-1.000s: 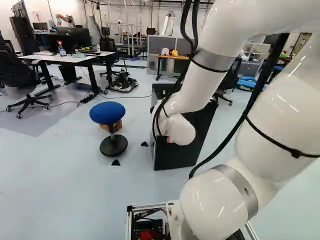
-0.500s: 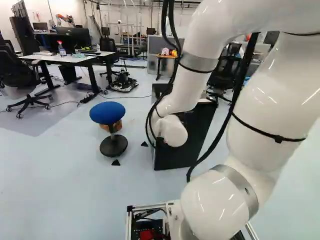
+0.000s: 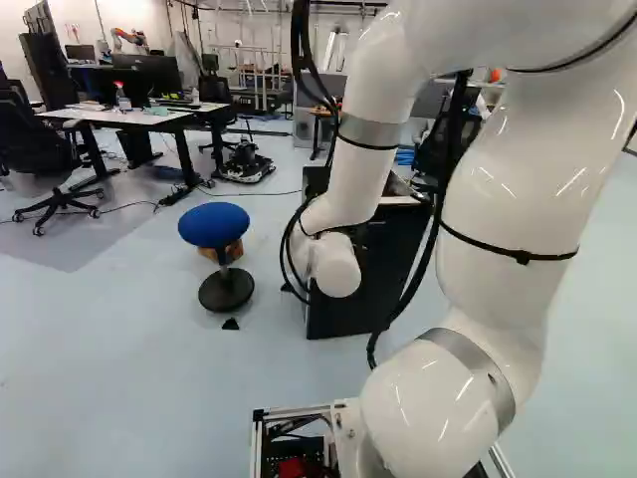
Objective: Grab a drink from the fridge
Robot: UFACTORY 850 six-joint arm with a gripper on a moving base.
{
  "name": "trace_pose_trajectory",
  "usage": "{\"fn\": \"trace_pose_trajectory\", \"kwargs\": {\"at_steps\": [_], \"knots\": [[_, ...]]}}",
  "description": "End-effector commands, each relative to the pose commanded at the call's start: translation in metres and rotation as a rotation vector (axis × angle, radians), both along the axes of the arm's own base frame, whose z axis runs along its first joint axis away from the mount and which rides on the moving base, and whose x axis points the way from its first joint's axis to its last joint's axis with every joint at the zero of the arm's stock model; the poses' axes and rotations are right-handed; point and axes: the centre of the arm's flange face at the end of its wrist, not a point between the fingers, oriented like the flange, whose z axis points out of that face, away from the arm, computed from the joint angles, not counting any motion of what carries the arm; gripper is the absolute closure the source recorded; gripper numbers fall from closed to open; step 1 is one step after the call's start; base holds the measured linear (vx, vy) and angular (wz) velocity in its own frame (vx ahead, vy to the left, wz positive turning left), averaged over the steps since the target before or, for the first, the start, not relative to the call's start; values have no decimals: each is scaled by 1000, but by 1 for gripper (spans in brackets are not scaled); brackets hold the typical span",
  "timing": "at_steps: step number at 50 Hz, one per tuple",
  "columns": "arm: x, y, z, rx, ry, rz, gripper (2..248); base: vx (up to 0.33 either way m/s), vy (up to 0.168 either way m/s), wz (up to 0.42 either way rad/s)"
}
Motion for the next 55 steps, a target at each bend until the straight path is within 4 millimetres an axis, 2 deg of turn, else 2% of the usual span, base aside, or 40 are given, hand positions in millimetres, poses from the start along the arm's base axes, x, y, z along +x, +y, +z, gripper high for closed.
{"fn": "trace_pose_trajectory", "kwargs": {"at_steps": [55], "knots": [[36,22,-49,-87,-49,-154,3,0,0,0]]}}
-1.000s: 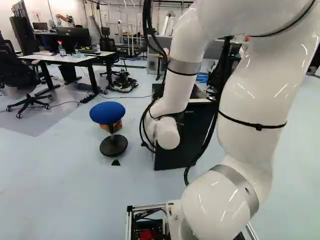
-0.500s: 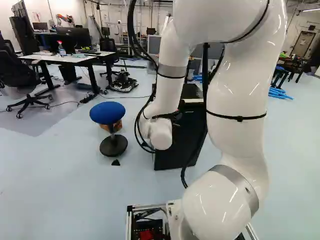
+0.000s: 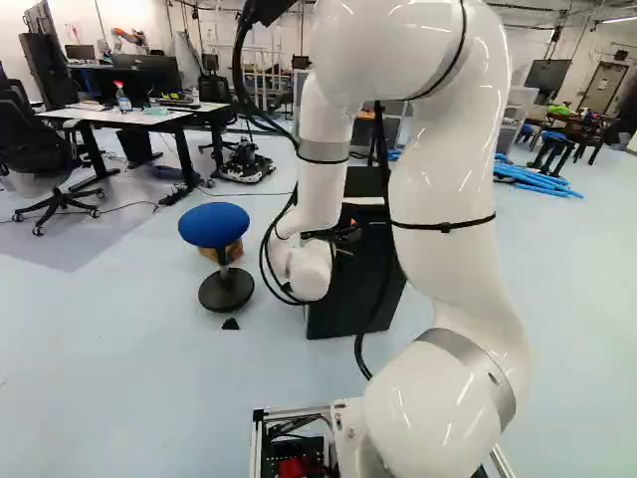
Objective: Grab a drink from the fridge
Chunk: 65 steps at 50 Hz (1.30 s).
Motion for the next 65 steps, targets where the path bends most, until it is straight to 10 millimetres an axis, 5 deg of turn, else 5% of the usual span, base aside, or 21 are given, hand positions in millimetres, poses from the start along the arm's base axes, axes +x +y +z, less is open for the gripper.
{"fn": "trace_pose_trajectory", "kwargs": {"at_steps": [65], "knots": [[24,30,-9,-23,-90,-167,3,0,0,0]]}}
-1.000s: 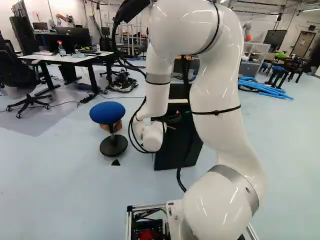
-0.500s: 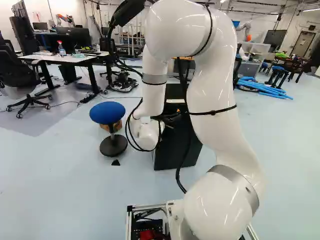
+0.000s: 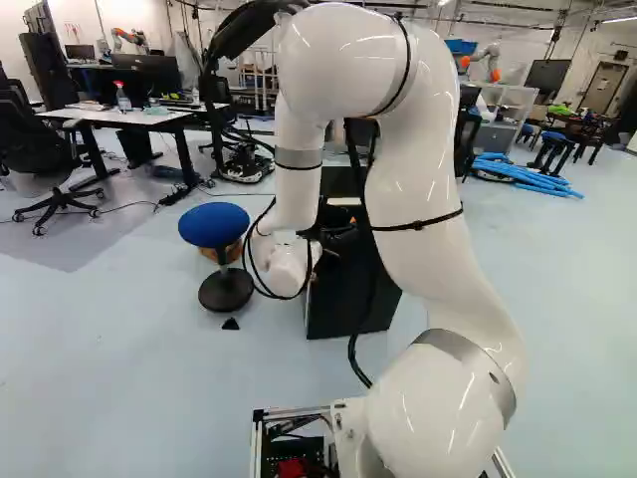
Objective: Grab a drink from the fridge
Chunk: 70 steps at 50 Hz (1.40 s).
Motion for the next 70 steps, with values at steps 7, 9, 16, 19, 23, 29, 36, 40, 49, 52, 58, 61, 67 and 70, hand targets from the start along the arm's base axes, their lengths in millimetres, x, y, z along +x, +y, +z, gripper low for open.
{"fn": "trace_pose_trajectory", "kwargs": {"at_steps": [7,9,16,19,23,29,36,40,49,52,58,61,67,70], "knots": [[2,4,-1,3,-5,-13,3,0,0,0],[2,6,-1,4,-6,-17,3,0,0,0],[5,9,-1,7,-11,-32,3,0,0,0],[6,11,-2,8,-13,-40,3,0,0,0],[8,13,-2,10,-17,-50,3,0,0,0],[11,15,-2,14,-22,-66,3,0,0,0],[14,17,-3,18,-28,-87,3,0,0,0],[17,19,-3,21,-32,-100,3,0,0,0],[23,21,-4,27,-40,-129,3,0,0,0],[25,22,-5,30,-43,-138,3,0,0,0],[28,23,-5,34,-48,-157,3,0,0,0],[29,24,-5,36,-50,-165,3,0,0,0],[28,24,-6,37,-50,-181,3,0,0,0],[28,24,-6,37,-50,-189,3,0,0,0]]}}
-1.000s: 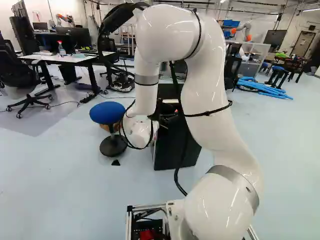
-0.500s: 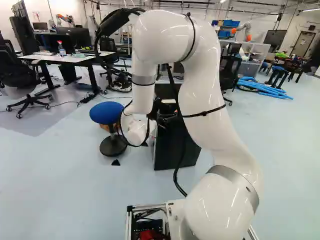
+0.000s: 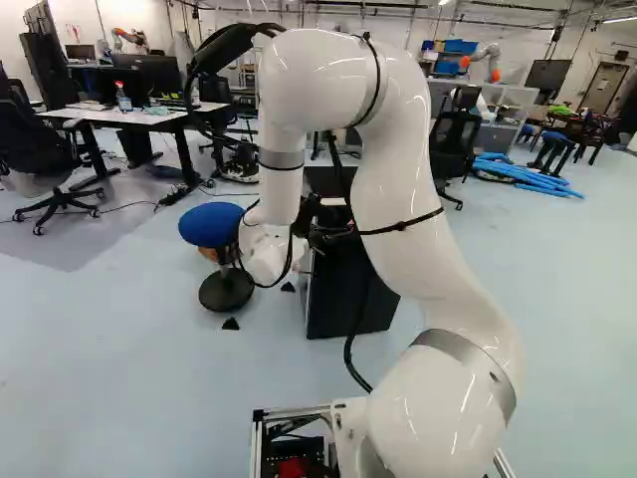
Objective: Grab a drink from the fridge
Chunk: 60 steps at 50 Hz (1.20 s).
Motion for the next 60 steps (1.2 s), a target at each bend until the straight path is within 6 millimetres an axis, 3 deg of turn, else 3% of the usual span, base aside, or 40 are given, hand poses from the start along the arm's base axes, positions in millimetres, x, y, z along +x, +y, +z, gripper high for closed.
{"fn": "trace_pose_trajectory", "kwargs": {"at_steps": [60], "knots": [[-5,-5,0,4,2,-79,3,0,-1,-2]]}}
